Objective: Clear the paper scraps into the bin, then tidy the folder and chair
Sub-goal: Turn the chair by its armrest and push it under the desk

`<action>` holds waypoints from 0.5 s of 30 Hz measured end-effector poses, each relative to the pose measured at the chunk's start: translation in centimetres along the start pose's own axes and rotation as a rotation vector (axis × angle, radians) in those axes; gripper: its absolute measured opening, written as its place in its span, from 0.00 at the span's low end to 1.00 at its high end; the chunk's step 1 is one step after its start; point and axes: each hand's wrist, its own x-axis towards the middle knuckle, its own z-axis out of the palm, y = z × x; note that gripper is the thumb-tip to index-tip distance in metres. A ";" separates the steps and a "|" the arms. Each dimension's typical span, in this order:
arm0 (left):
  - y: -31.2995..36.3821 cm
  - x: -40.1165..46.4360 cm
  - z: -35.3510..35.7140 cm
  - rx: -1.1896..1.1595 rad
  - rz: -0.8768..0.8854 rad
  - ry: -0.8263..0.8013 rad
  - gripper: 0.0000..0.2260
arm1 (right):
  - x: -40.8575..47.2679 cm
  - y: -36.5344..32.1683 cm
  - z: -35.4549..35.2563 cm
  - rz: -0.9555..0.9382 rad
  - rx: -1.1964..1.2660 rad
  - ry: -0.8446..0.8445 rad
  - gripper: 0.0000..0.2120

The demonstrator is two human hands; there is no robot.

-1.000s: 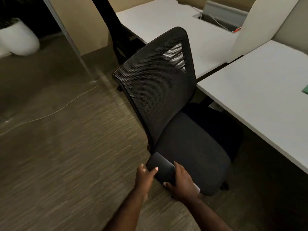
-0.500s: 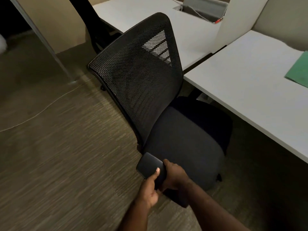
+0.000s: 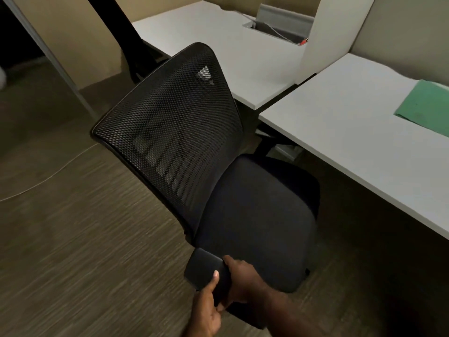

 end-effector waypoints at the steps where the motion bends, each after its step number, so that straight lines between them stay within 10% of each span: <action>1: -0.3 -0.3 -0.6 0.003 -0.004 0.018 0.10 | -0.5 -0.2 0.5 -0.005 -0.006 0.000 0.44; 15: -6.3 -5.7 -4.6 -0.126 0.018 0.080 0.11 | -6.2 -0.5 6.2 -0.082 -0.139 -0.004 0.48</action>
